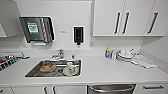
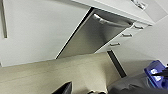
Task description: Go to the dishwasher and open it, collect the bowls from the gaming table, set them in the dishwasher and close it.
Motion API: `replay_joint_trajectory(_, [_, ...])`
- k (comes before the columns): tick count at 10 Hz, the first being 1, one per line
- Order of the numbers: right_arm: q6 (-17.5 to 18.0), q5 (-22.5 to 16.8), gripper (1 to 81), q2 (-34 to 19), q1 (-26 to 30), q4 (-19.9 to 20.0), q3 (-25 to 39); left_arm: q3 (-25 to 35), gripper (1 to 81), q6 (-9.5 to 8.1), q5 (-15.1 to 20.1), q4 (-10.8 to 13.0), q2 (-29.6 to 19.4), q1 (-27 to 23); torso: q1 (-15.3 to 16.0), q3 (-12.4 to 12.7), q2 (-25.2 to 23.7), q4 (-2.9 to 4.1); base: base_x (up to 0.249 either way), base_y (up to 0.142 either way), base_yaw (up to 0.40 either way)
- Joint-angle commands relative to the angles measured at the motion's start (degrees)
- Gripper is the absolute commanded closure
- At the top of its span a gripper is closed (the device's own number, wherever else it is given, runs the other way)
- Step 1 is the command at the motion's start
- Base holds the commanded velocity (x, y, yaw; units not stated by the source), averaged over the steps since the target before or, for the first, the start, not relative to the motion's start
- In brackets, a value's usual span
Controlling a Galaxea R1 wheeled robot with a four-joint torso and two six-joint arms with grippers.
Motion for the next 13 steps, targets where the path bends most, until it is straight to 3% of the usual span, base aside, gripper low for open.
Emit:
replay_joint_trajectory(1, [0.5,-2.6,1.0,-3.4,5.0,0.6,1.5,7.6,1.0,0.18,7.1,-1.2,-6.6,-11.1,3.5,0.0,-5.5,0.0,0.0,0.0,0.0])
replay_joint_trajectory(2, [0.5,-2.6,1.0,-3.4,5.0,0.6,1.5,9.0,1.0,0.18,8.4,-1.1,-7.1,-12.2,4.9,0.0,-7.6,0.0,0.0,0.0,0.0])
replay_joint_trajectory(3, [0.5,-2.6,1.0,-3.5,5.0,0.6,1.5,9.9,1.0,0.18,8.5,-1.1,-7.6,-13.1,6.2,-5.1,-9.7,0.0,0.0,0.0,0.0])
replay_joint_trajectory(5, [1.0,-2.6,1.0,-3.6,5.3,0.6,1.9,11.4,1.0,0.18,9.6,-1.3,-8.5,-15.3,8.0,-6.2,-12.9,0.0,0.0,0.0,0.0])
replay_joint_trajectory(7, [2.7,-2.5,1.0,-4.5,5.9,0.5,2.7,13.1,1.0,0.18,11.7,-1.4,-9.2,-18.5,10.3,-9.6,-16.5,0.0,0.0,0.0,0.0])
replay_joint_trajectory(11, [2.8,-2.6,1.0,-6.4,7.5,0.6,5.1,17.0,1.0,0.18,18.4,-4.5,-11.3,-27.7,15.5,-17.1,-24.7,0.0,0.0,0.0,0.0])
replay_joint_trajectory(12, [2.9,-2.6,1.0,-7.2,8.1,0.6,6.5,17.1,1.0,0.18,19.4,-5.3,-12.1,-29.3,16.8,-13.7,-26.7,0.0,0.0,0.0,0.0])
replay_joint_trajectory(13, [2.9,-2.5,1.0,-7.7,8.6,0.6,7.3,17.1,1.0,0.18,20.0,-5.5,-12.8,-30.0,18.0,-15.3,-28.6,0.0,0.0,0.0,0.0])
